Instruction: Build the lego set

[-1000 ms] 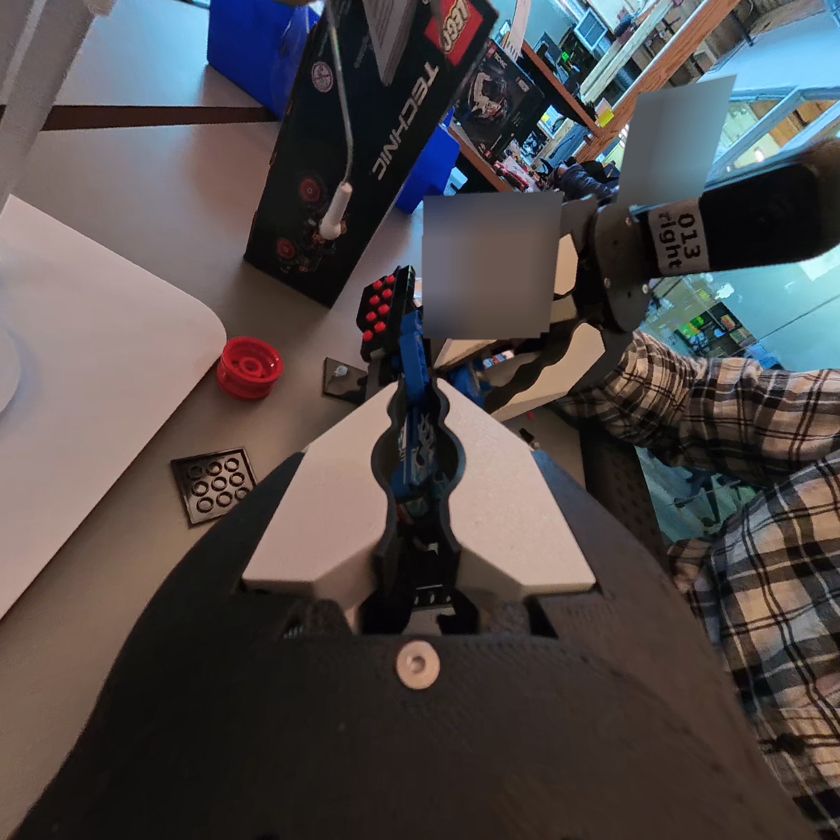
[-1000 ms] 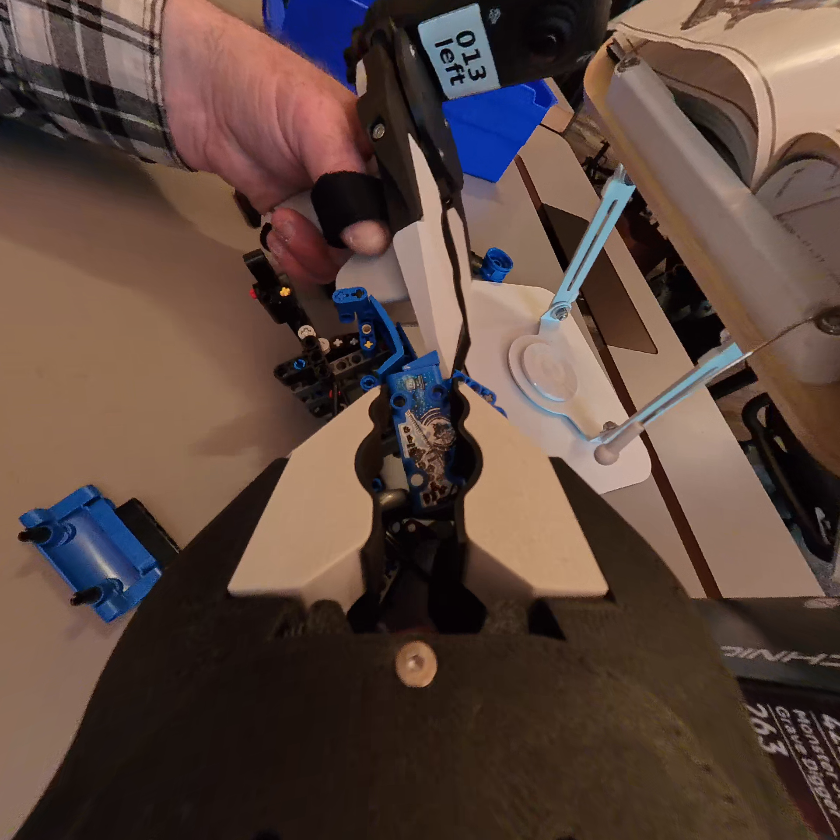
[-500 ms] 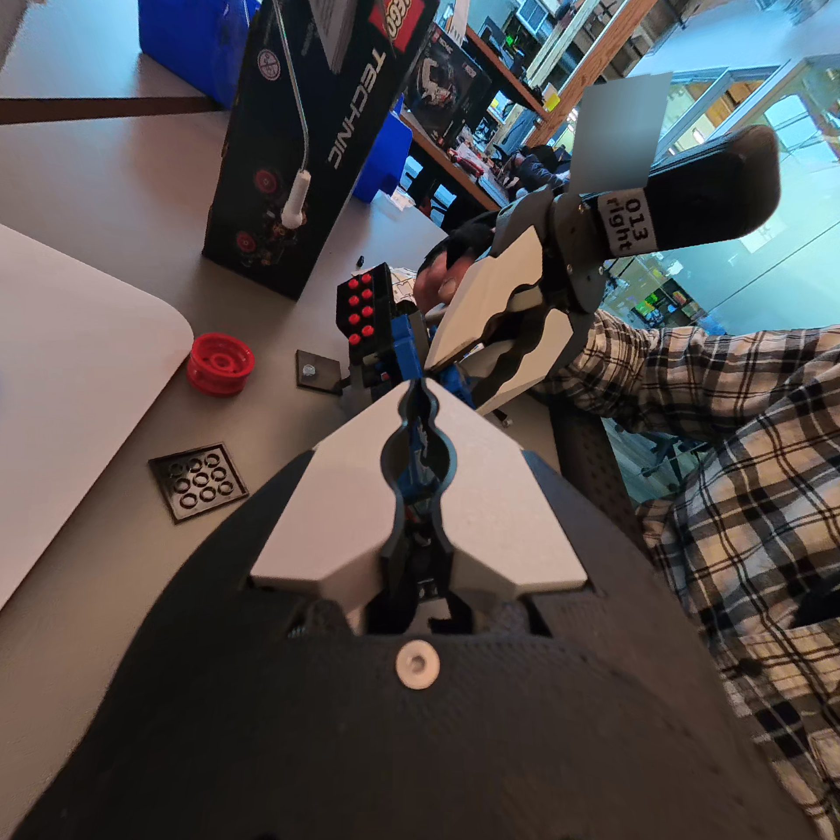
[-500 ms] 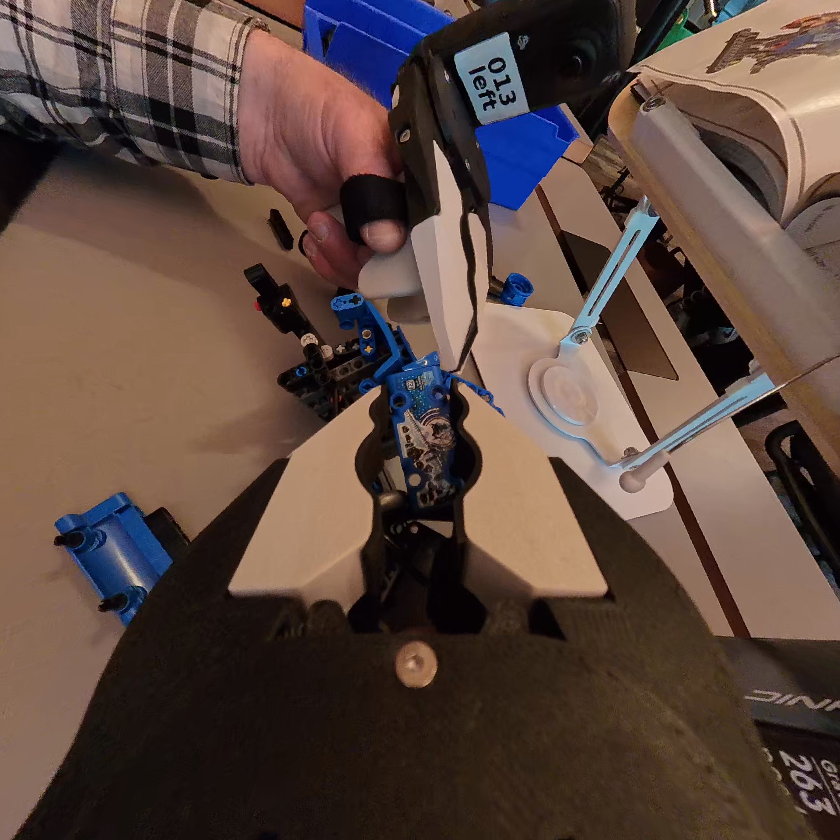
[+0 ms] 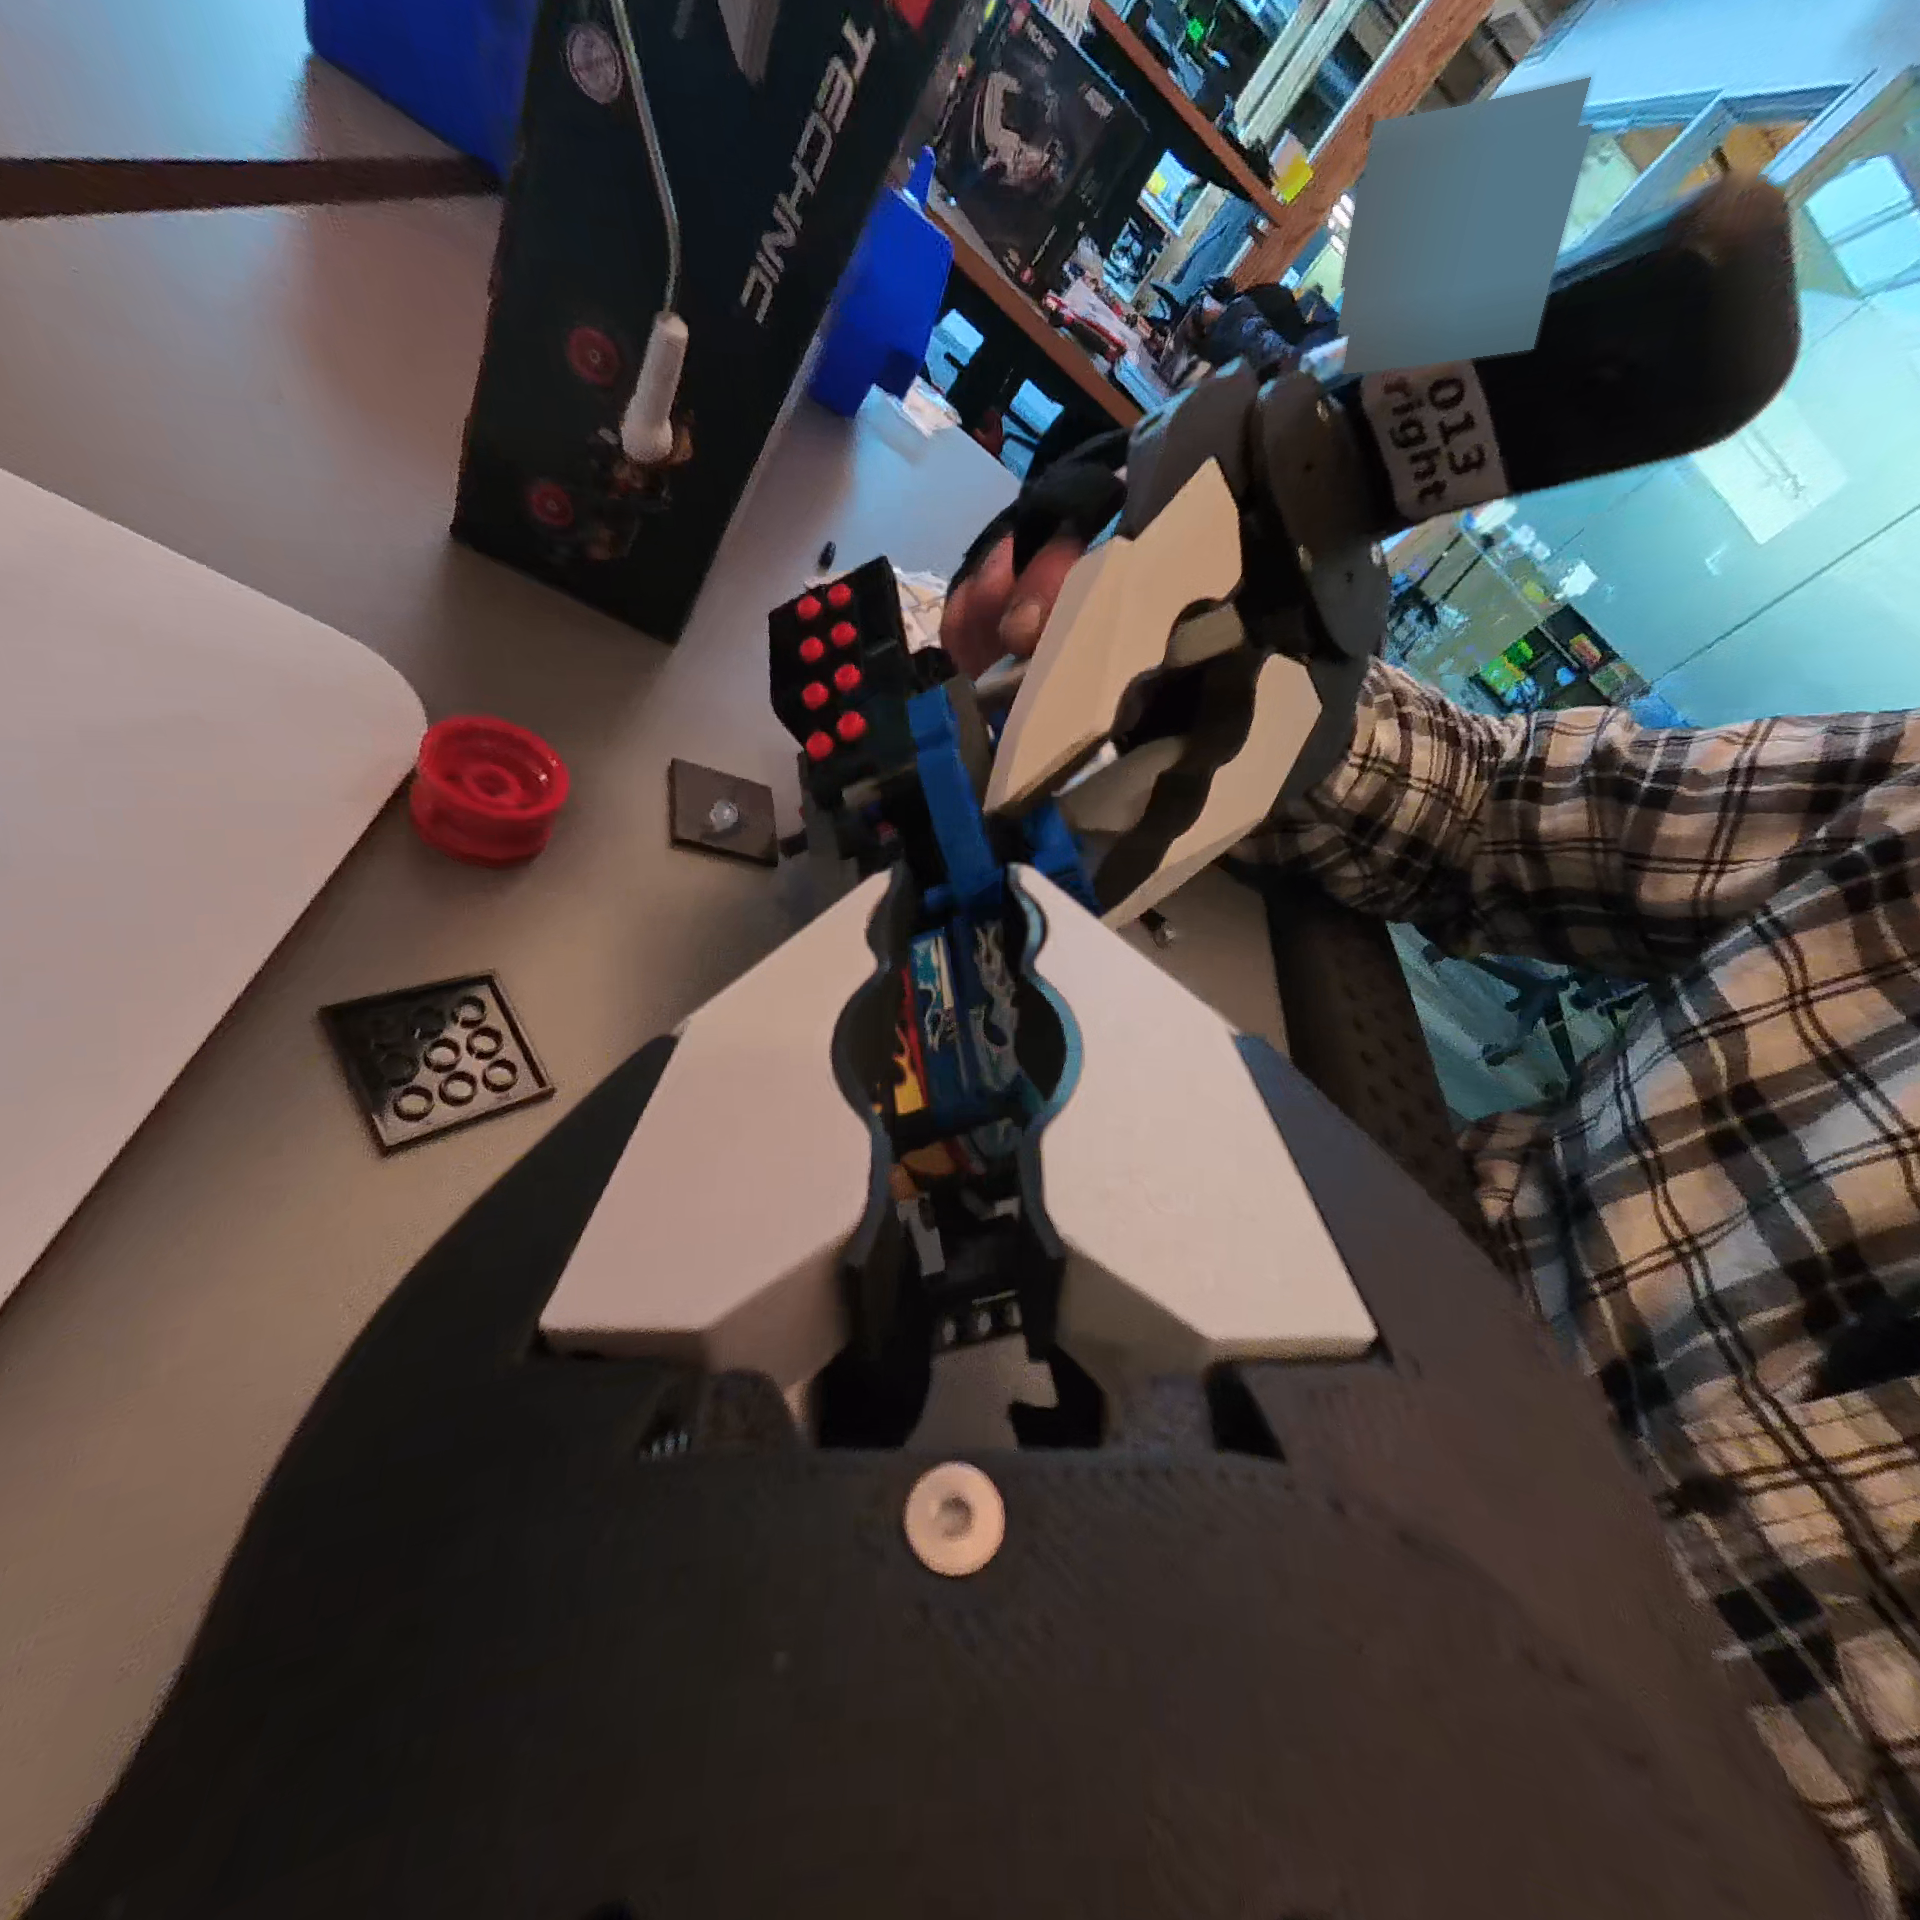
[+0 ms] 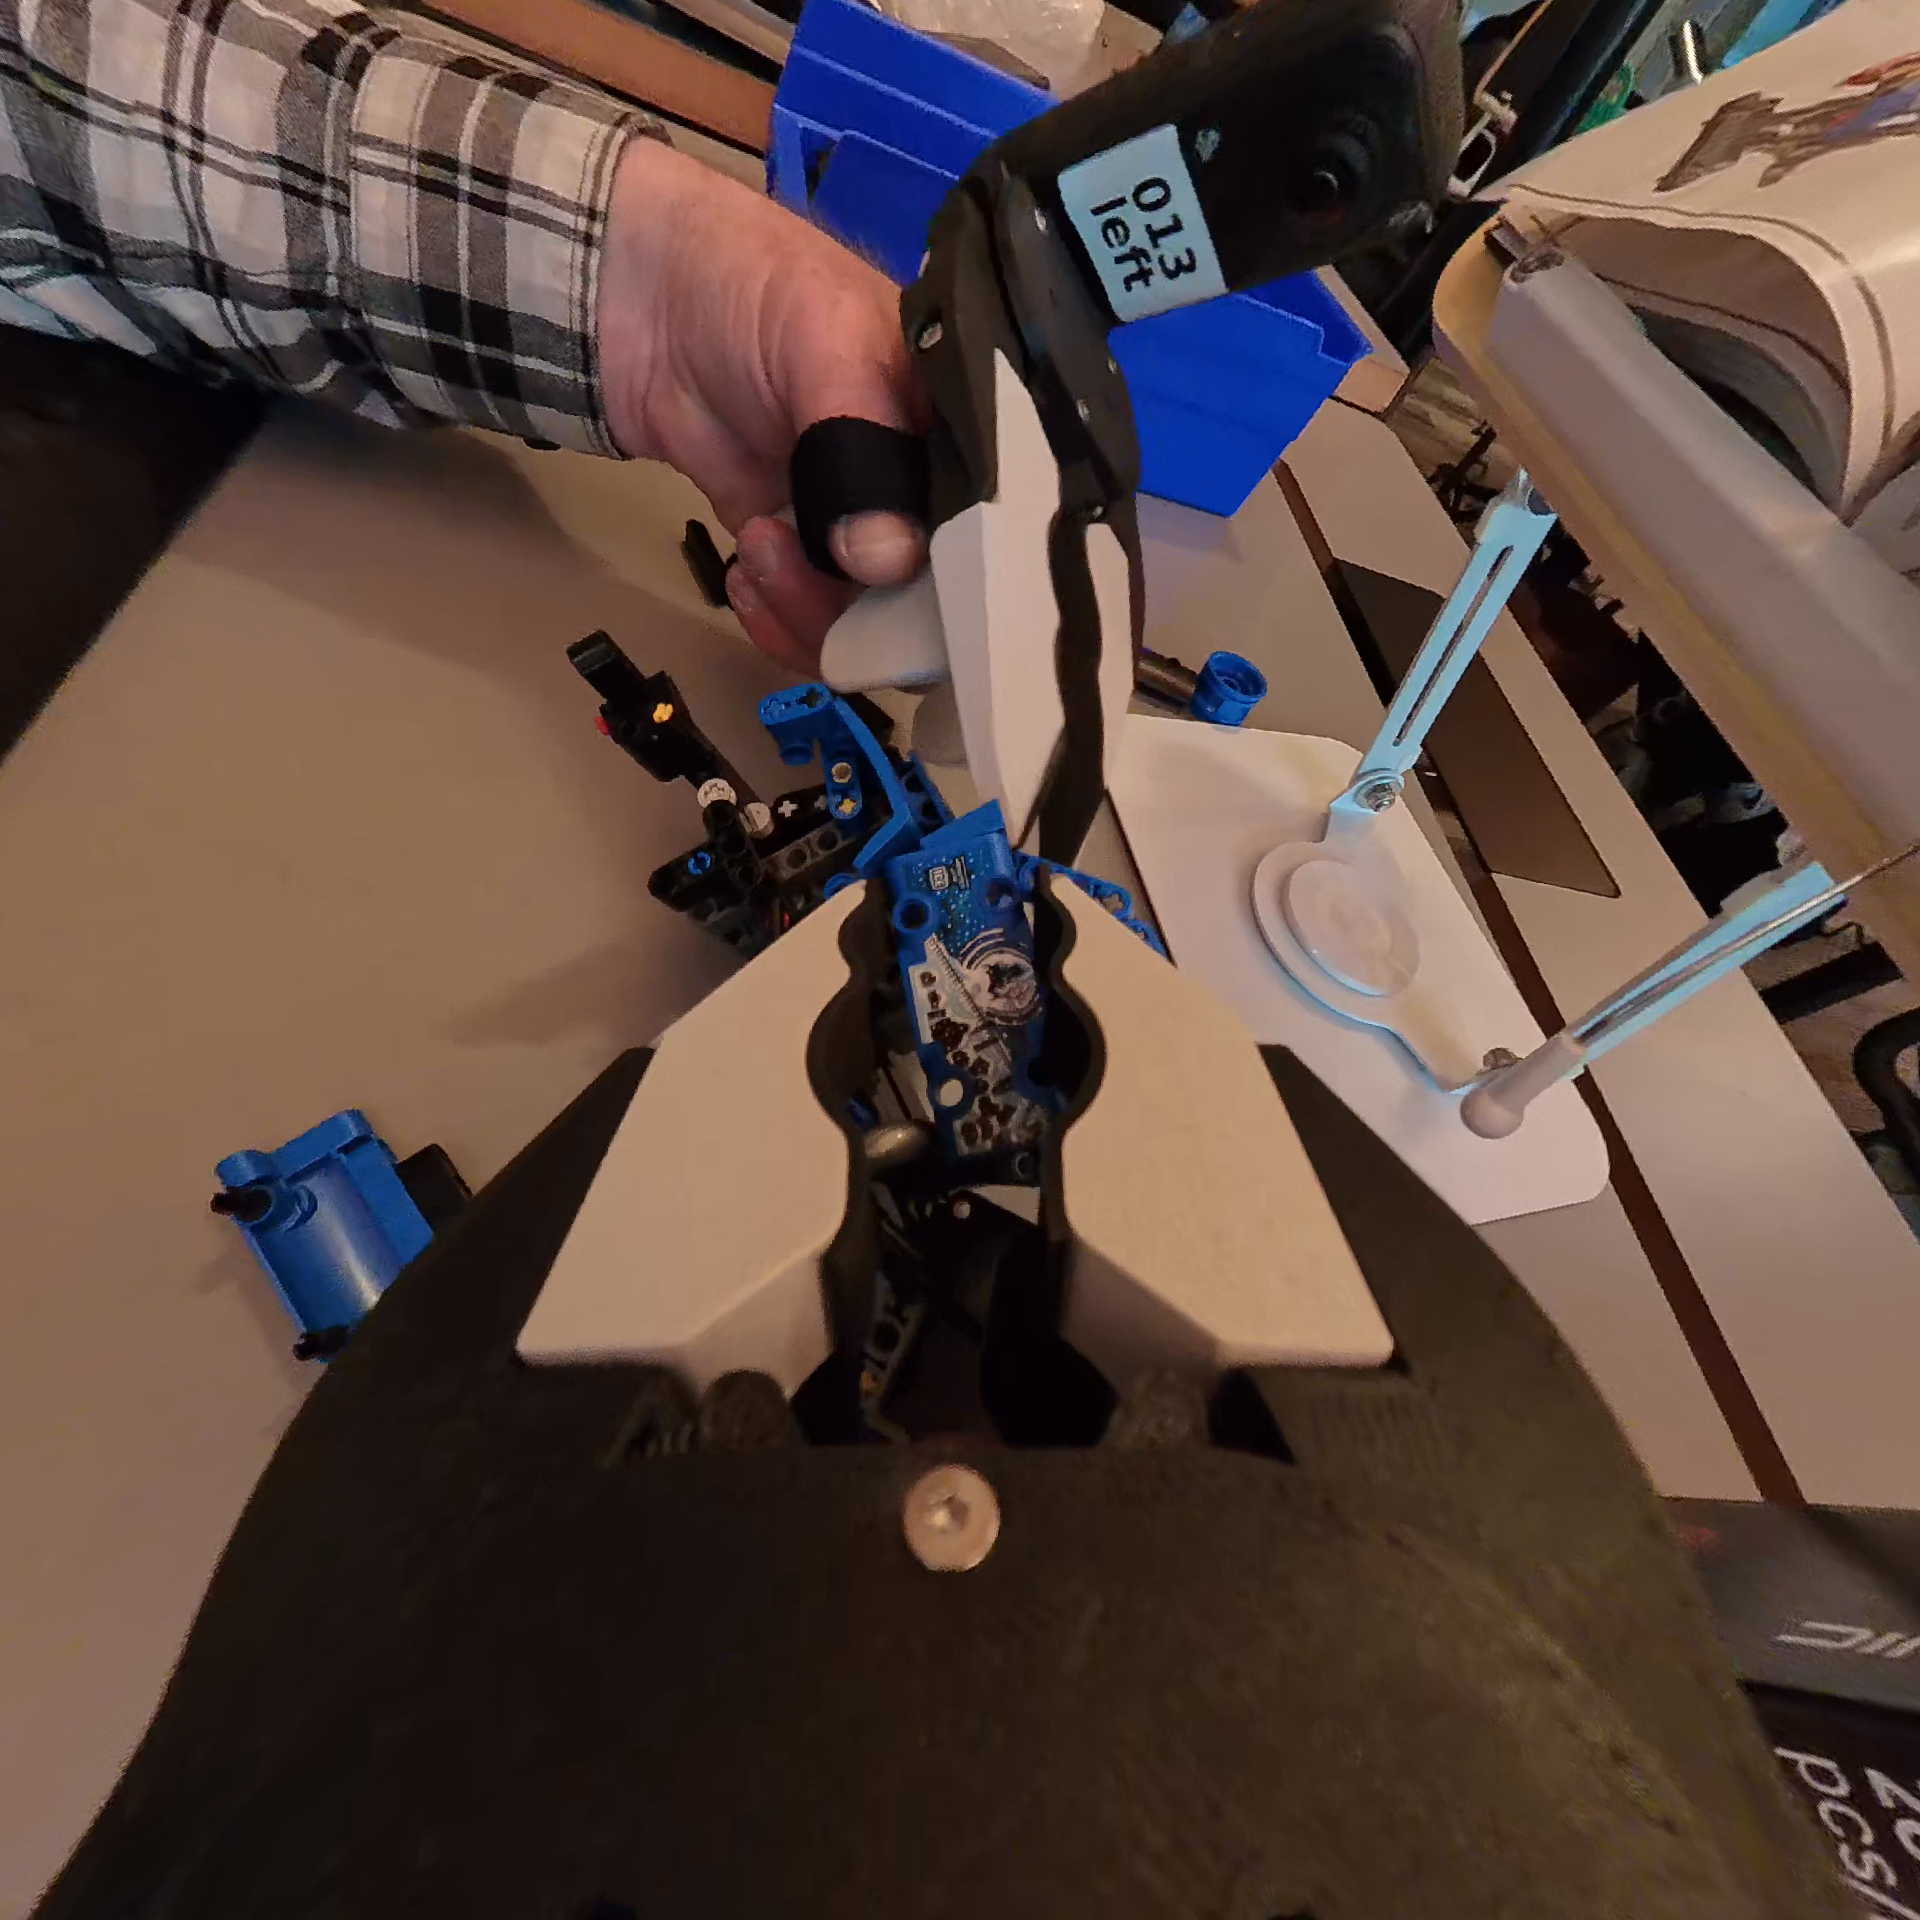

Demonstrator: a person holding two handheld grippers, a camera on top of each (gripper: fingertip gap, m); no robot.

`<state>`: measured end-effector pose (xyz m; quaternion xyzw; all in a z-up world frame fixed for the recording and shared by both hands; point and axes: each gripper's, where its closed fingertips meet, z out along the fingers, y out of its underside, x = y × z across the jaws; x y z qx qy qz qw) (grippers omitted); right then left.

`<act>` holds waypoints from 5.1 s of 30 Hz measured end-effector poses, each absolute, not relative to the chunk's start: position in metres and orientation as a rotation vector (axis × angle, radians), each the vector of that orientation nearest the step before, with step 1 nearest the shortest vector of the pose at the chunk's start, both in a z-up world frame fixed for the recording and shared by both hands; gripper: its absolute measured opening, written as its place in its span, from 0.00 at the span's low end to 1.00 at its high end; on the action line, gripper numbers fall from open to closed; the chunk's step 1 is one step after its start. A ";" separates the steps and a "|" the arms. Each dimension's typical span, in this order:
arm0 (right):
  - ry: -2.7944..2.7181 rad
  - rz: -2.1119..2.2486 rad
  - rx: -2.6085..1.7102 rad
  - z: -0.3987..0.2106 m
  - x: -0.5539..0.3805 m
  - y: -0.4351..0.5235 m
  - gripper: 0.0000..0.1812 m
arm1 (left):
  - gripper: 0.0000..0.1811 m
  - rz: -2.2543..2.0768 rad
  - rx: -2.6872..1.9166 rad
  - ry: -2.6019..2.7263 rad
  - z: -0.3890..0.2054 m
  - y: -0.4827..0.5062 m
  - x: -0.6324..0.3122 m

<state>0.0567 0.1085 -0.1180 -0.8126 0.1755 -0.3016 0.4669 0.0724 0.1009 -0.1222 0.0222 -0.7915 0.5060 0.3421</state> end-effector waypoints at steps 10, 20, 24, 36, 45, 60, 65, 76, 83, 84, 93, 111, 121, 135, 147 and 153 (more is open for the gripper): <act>0.448 -0.745 -1.983 -0.120 0.057 0.104 0.14 | 0.04 1.332 0.032 -2.050 -0.124 0.097 0.066; 0.430 -0.762 -1.959 -0.117 0.044 0.091 0.16 | 0.04 1.344 0.032 -2.051 -0.124 0.091 0.063; 0.433 -0.766 -1.934 -0.116 0.046 0.086 0.13 | 0.04 1.350 0.042 -2.058 -0.125 0.087 0.063; 0.451 -0.735 -1.878 -0.117 0.048 0.087 0.13 | 0.07 1.340 0.044 -2.088 -0.124 0.090 0.066; 0.462 -0.761 -1.875 -0.116 0.048 0.087 0.13 | 0.24 1.451 -0.291 -2.482 -0.133 0.098 0.049; 0.480 -0.849 -1.905 -0.116 0.045 0.096 0.13 | 0.18 1.684 -0.688 -2.734 -0.128 0.103 0.045; 0.426 -0.822 -1.901 -0.117 0.037 0.099 0.13 | 0.18 1.706 -0.739 -2.713 -0.128 0.105 0.041; 0.410 -0.832 -1.904 -0.117 0.036 0.100 0.13 | 0.18 1.723 -0.774 -2.723 -0.128 0.101 0.041; 0.412 -0.827 -1.893 -0.116 0.036 0.101 0.11 | 0.18 1.707 -0.816 -2.719 -0.128 0.096 0.040; 0.413 -0.826 -1.891 -0.116 0.037 0.100 0.11 | 0.18 1.709 -0.814 -2.718 -0.129 0.096 0.039; 0.410 -0.801 -1.867 -0.115 0.035 0.099 0.11 | 0.18 1.744 -0.823 -2.668 -0.128 0.095 0.037; 0.391 -0.729 -1.848 -0.112 0.029 0.097 0.16 | 0.14 1.804 -0.885 -2.604 -0.126 0.093 0.033; 0.398 -0.874 -1.968 -0.118 0.034 0.091 0.14 | 0.15 1.791 -0.856 -2.583 -0.127 0.091 0.032; 0.360 -0.898 -1.952 -0.118 0.031 0.093 0.13 | 0.19 1.744 -0.734 -2.621 -0.132 0.089 0.035; 0.297 -0.909 -1.936 -0.119 0.020 0.094 0.12 | 0.19 1.703 -0.781 -2.643 -0.132 0.091 0.023; 0.239 -0.942 -1.961 -0.123 0.011 0.100 0.12 | 0.25 1.545 -0.724 -2.505 -0.130 0.106 0.008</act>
